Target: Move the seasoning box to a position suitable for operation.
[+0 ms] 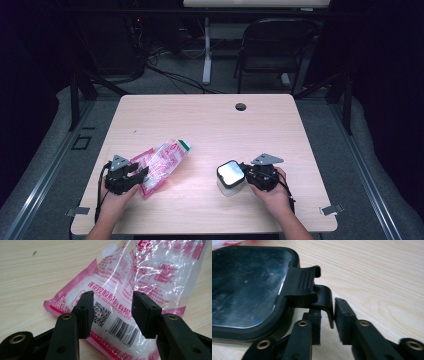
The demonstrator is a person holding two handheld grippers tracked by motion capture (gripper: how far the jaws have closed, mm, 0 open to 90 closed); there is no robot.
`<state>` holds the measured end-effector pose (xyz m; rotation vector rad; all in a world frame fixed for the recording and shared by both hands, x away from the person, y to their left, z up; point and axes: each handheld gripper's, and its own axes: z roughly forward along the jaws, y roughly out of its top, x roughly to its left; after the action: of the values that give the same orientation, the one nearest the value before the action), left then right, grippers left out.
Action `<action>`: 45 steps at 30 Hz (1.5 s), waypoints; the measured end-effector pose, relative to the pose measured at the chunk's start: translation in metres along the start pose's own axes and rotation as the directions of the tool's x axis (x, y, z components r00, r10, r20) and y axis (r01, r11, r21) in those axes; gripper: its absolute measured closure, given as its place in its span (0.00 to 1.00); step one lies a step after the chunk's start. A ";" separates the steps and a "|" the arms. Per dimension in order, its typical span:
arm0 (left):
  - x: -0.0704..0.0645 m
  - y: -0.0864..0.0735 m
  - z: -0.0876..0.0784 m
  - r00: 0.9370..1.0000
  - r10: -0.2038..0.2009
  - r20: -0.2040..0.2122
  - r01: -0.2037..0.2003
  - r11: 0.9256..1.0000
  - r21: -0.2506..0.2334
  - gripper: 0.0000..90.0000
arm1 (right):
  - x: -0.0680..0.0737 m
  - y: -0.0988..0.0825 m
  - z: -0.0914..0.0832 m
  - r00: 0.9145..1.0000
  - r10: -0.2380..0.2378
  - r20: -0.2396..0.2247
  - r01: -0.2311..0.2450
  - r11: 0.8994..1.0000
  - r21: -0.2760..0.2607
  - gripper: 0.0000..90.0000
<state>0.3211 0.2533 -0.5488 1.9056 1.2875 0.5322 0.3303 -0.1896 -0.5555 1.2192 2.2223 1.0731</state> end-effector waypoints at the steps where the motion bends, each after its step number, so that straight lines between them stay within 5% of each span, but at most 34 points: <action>1: 0.000 0.000 0.000 1.000 0.003 0.001 -0.003 1.000 -0.002 0.59 | 0.000 0.000 0.000 1.000 0.004 0.011 -0.004 1.000 0.007 0.90; 16: -0.012 0.002 -0.002 0.999 0.037 0.016 -0.037 0.999 -0.014 0.59 | 0.021 -0.006 -0.013 0.998 0.003 0.055 -0.005 1.000 0.027 0.92; 26: -0.033 0.006 -0.005 0.992 0.118 0.046 -0.117 0.993 -0.026 0.60 | 0.039 -0.011 -0.026 0.999 0.032 0.008 -0.032 0.999 0.026 0.85; 33: -0.044 0.009 -0.007 0.989 0.130 0.072 -0.127 0.991 -0.039 0.59 | 0.043 -0.017 -0.046 0.998 0.040 -0.054 -0.039 0.999 0.031 0.82; 39: -0.056 0.015 -0.009 0.986 0.138 0.091 -0.134 0.990 -0.046 0.59 | 0.042 -0.014 -0.059 0.998 0.036 -0.050 -0.034 0.999 0.033 0.79; 45: -0.074 0.023 -0.004 0.974 0.139 0.178 -0.141 0.990 0.000 0.60 | 0.034 0.006 -0.064 0.998 0.040 -0.047 -0.041 0.999 -0.023 0.79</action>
<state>0.3021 0.1825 -0.5230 2.0156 1.0503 0.4146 0.2736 -0.1874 -0.5093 1.2464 2.2215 1.1508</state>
